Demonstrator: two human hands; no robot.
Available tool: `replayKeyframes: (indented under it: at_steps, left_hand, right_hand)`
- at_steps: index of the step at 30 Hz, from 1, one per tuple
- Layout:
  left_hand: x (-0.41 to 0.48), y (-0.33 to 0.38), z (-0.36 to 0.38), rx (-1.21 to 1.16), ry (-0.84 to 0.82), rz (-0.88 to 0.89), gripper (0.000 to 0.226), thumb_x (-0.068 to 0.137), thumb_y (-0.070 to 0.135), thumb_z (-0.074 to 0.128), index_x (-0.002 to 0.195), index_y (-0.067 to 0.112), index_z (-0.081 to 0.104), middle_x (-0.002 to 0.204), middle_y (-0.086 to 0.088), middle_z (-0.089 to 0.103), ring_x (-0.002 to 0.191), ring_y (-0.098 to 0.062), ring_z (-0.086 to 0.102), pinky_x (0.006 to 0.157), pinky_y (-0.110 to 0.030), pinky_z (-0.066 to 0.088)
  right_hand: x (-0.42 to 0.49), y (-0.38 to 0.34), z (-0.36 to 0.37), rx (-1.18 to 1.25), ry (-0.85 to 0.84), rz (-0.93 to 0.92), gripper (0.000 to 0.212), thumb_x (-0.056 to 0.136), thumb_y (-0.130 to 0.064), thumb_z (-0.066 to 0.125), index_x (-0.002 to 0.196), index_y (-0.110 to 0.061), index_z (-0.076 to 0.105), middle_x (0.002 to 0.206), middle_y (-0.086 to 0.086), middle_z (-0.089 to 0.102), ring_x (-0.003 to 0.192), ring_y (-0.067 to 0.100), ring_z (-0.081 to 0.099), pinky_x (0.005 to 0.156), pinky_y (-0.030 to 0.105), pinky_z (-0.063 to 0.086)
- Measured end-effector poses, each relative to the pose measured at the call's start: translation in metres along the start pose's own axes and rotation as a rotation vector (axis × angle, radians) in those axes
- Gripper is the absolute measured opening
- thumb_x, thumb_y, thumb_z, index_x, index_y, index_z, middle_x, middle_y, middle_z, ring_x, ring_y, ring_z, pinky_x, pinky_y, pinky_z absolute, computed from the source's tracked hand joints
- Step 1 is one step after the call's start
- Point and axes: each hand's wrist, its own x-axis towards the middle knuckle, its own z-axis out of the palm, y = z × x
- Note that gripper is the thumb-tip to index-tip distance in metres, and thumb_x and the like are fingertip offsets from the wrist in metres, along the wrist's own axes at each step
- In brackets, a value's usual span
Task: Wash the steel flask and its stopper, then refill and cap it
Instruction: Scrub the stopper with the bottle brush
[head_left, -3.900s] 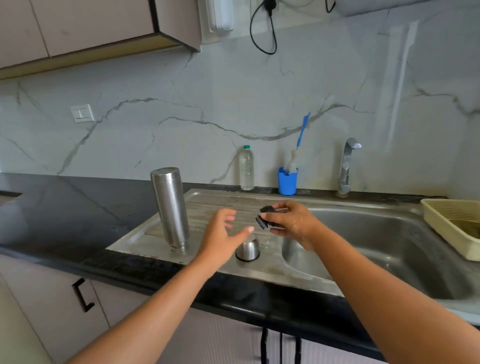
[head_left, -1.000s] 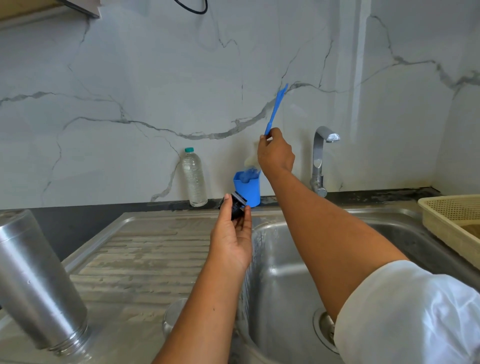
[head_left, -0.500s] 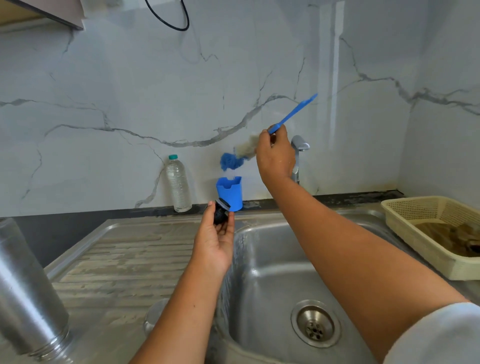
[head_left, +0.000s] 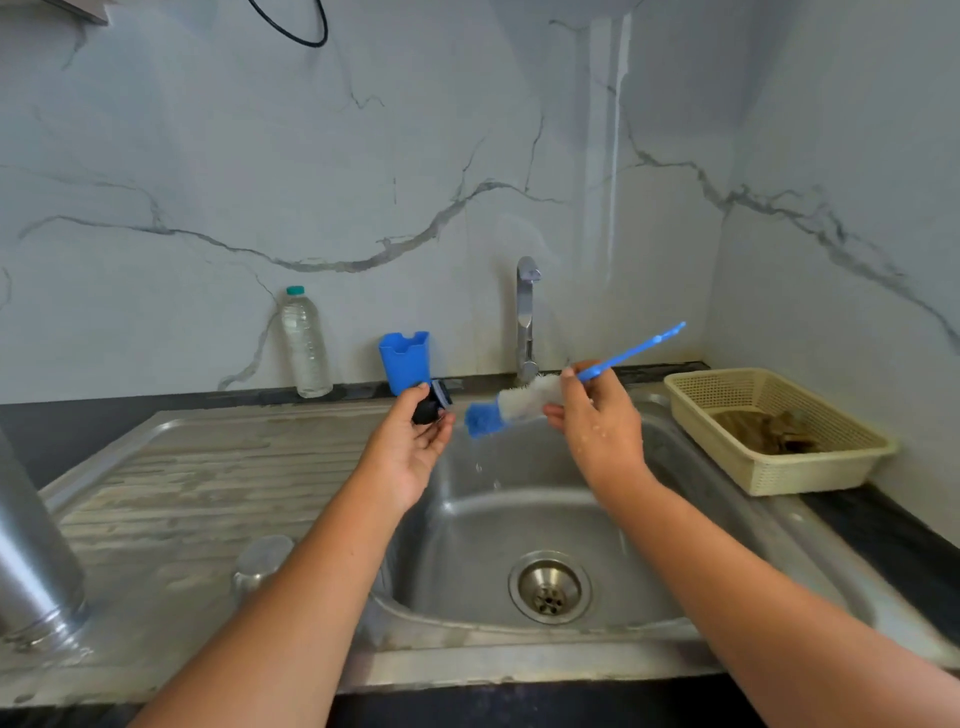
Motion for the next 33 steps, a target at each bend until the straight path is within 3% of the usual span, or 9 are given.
replayKeyframes:
  at_steps: [5, 10, 16, 19, 24, 28, 33]
  left_hand:
    - [-0.001, -0.011, -0.004, 0.290, 0.050, 0.011, 0.013, 0.093, 0.008, 0.072, 0.104, 0.007, 0.066, 0.103, -0.011, 0.068, 0.090, -0.017, 0.064, 0.073, -0.024, 0.055]
    - [0.003, -0.019, -0.008, 0.384, 0.039, 0.017, 0.012, 0.091, -0.004, 0.068, 0.102, 0.002, 0.065, 0.107, -0.017, 0.070, 0.098, -0.022, 0.067, 0.080, -0.028, 0.056]
    - [-0.002, -0.018, -0.010, 0.453, -0.003, 0.062, 0.014, 0.093, -0.005, 0.068, 0.106, 0.001, 0.064, 0.113, -0.021, 0.070, 0.111, -0.027, 0.068, 0.099, -0.035, 0.055]
    - [-0.003, -0.019, -0.011, 0.459, -0.012, 0.070, 0.022, 0.092, 0.000, 0.073, 0.111, 0.000, 0.062, 0.119, -0.022, 0.070, 0.117, -0.028, 0.067, 0.100, -0.035, 0.055]
    - [-0.002, -0.021, -0.012, 0.526, -0.064, 0.117, 0.045, 0.089, 0.004, 0.079, 0.128, 0.001, 0.059, 0.127, -0.020, 0.067, 0.114, -0.026, 0.070, 0.094, -0.031, 0.059]
    - [-0.004, -0.023, -0.012, 0.709, -0.150, 0.221, 0.064, 0.086, 0.000, 0.080, 0.137, 0.023, 0.051, 0.131, -0.014, 0.062, 0.114, -0.025, 0.070, 0.095, -0.036, 0.060]
    - [-0.011, -0.022, -0.007, 0.860, -0.236, 0.330, 0.100, 0.087, 0.000, 0.079, 0.155, 0.053, 0.028, 0.133, 0.005, 0.050, 0.119, -0.018, 0.062, 0.088, -0.041, 0.064]
  right_hand:
    - [0.007, 0.001, -0.022, 0.041, 0.098, 0.033, 0.013, 0.105, -0.039, 0.052, 0.093, -0.037, 0.055, 0.097, -0.009, 0.067, 0.082, 0.012, 0.076, 0.085, 0.042, 0.063]
    - [0.018, -0.001, -0.038, 0.163, 0.236, 0.067, 0.017, 0.108, -0.040, 0.044, 0.097, -0.032, 0.054, 0.105, -0.001, 0.070, 0.074, 0.013, 0.076, 0.075, 0.035, 0.064]
    - [0.022, 0.003, -0.043, 0.327, 0.238, 0.176, 0.022, 0.110, -0.039, 0.041, 0.119, -0.023, 0.054, 0.108, -0.002, 0.066, 0.074, 0.013, 0.074, 0.071, 0.030, 0.061]
    - [0.020, 0.000, -0.041, 0.416, 0.202, 0.253, 0.034, 0.109, -0.040, 0.042, 0.135, -0.019, 0.052, 0.114, 0.001, 0.065, 0.076, 0.015, 0.074, 0.068, 0.026, 0.060]
    - [0.018, -0.004, -0.039, 0.505, 0.185, 0.327, 0.033, 0.109, -0.040, 0.042, 0.131, -0.018, 0.052, 0.120, 0.007, 0.064, 0.069, 0.016, 0.074, 0.063, 0.027, 0.063]
    - [0.017, -0.003, -0.039, 0.517, 0.167, 0.377, 0.031, 0.110, -0.040, 0.040, 0.128, -0.017, 0.051, 0.120, 0.007, 0.063, 0.066, 0.015, 0.075, 0.060, 0.027, 0.063]
    - [0.014, 0.001, -0.035, 0.439, 0.094, 0.446, 0.029, 0.110, -0.037, 0.041, 0.128, -0.015, 0.050, 0.118, 0.010, 0.067, 0.070, 0.016, 0.077, 0.057, 0.026, 0.062]
